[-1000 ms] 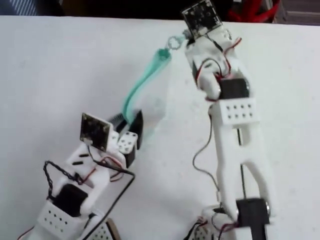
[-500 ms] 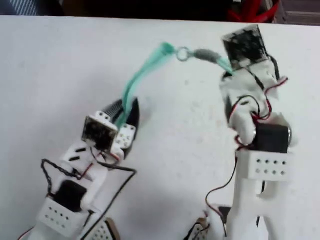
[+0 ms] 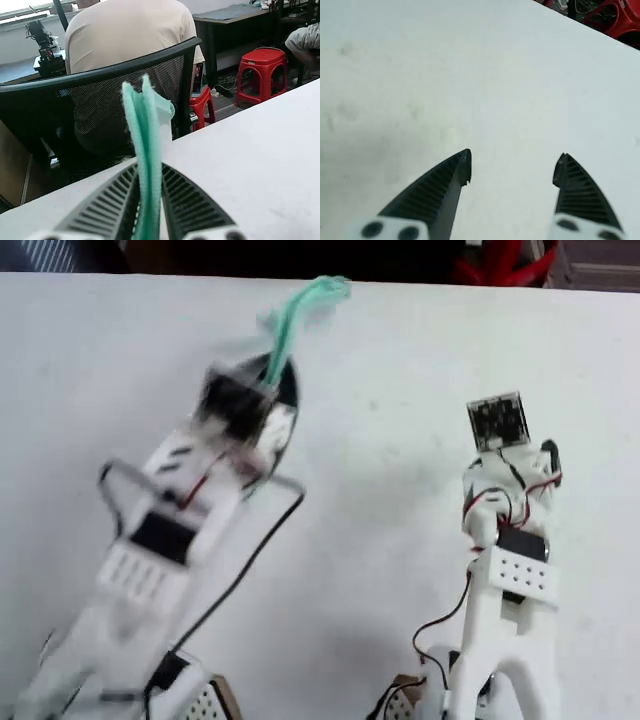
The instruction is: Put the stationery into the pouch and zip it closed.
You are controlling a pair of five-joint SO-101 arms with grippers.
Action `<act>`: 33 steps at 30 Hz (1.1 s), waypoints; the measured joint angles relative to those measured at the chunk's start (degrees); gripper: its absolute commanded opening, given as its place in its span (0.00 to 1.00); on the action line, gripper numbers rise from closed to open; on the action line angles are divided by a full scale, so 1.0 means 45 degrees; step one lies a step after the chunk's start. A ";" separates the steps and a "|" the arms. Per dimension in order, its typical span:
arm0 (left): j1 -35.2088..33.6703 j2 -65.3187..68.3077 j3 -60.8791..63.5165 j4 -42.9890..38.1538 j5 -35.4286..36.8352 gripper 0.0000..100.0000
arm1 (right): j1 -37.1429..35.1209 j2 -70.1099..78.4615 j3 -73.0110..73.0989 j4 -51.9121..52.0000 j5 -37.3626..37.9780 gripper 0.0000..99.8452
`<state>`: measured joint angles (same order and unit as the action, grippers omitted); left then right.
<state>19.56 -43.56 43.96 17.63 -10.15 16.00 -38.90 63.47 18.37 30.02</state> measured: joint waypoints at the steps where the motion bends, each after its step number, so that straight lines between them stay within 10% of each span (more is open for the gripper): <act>1: 0.0020 0.0860 -0.0430 -0.0469 -0.0020 0.02 | 0.0000 0.0000 0.0195 -0.0039 -0.0332 0.26; 12: 0.1289 0.7971 -0.3888 -0.3243 -0.5392 0.02 | 0.0000 0.0000 0.0352 0.0274 -0.2168 0.26; 21: 0.2422 1.0608 -0.3653 -0.3790 -0.6056 0.20 | 0.0879 0.0000 0.0352 0.0274 -0.2168 0.26; 33: 0.3497 0.9319 -0.4142 0.3575 0.0664 0.29 | 0.1016 0.0000 0.0352 0.0742 -0.2168 0.26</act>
<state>35.30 -1.63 25.32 33.71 -7.16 20.57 -38.90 65.05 21.71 20.26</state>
